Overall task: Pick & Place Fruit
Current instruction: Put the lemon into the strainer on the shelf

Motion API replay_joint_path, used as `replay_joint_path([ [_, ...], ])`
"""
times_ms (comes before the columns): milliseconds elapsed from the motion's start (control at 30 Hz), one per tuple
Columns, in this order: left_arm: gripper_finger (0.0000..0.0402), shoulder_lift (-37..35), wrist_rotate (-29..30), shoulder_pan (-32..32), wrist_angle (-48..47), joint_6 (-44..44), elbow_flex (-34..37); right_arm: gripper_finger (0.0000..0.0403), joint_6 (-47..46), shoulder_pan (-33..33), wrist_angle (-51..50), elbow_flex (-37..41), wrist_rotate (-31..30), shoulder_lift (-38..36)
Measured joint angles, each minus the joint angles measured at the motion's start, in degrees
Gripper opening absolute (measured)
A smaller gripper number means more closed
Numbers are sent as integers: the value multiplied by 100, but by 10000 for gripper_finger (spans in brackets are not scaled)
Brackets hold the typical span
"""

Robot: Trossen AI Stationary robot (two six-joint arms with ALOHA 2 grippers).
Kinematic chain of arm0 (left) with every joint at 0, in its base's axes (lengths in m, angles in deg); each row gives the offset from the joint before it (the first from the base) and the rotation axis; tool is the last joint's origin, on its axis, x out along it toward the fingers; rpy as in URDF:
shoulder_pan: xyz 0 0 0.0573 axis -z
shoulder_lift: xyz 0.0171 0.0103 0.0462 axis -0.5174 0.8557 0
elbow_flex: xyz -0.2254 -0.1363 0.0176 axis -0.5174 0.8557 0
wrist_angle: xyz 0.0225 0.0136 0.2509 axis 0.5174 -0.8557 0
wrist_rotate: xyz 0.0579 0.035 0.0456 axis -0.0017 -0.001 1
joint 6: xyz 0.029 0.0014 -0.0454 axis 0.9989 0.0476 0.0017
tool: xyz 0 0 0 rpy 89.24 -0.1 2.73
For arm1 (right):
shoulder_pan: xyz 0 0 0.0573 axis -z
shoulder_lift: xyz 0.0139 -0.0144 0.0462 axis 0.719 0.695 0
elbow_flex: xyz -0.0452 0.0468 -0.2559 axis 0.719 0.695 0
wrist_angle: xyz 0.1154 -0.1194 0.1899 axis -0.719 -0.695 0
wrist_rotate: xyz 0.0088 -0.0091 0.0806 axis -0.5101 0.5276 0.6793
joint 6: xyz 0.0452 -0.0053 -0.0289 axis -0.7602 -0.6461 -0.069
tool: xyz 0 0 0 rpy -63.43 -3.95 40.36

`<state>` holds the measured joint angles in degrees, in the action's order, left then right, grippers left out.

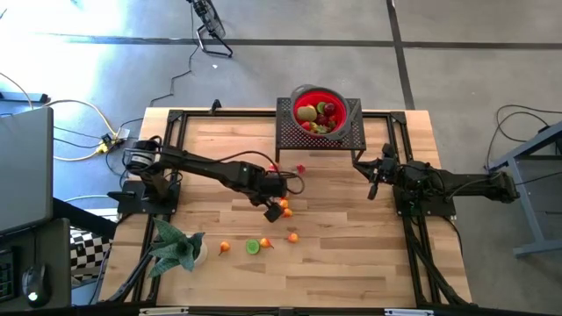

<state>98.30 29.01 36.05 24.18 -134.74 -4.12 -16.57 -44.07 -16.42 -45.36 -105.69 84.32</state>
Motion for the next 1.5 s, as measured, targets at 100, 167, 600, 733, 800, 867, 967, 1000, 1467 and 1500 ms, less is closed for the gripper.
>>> replay_joint_path([
  [100, 353, 77, -6, 2, -66, -85, 84, 26, 0, 1, 27, -2, 0, 16],
  [167, 353, 200, -12, 2, 217, -85, 64, 26, 0, 1, 9, 0, 0, 26],
  [600, 353, 661, -178, 4, 487, -81, 50, 26, 0, 1, 42, 5, -15, 151],
  [733, 353, 757, -304, 5, 524, -84, 47, 26, 2, 0, 50, 4, -8, 201],
  [800, 353, 777, -318, 4, 369, -84, 68, 26, 19, 1, 101, 2, -6, 217],
  [867, 353, 808, -323, 4, 439, -81, 67, 26, 28, 0, 67, 2, 0, 222],
  [967, 353, 839, -321, 4, 317, -82, 66, 26, 30, -1, 112, 2, 0, 225],
  [1000, 353, 839, -321, 4, 352, -81, 66, 26, 31, 1, 106, 2, -2, 227],
  [1467, 353, 839, -603, 4, 55, -72, 64, 26, 42, -1, 108, 2, -2, 227],
  [1500, 353, 839, -606, 4, 14, -53, 64, 26, 43, 0, 107, 2, 0, 227],
])
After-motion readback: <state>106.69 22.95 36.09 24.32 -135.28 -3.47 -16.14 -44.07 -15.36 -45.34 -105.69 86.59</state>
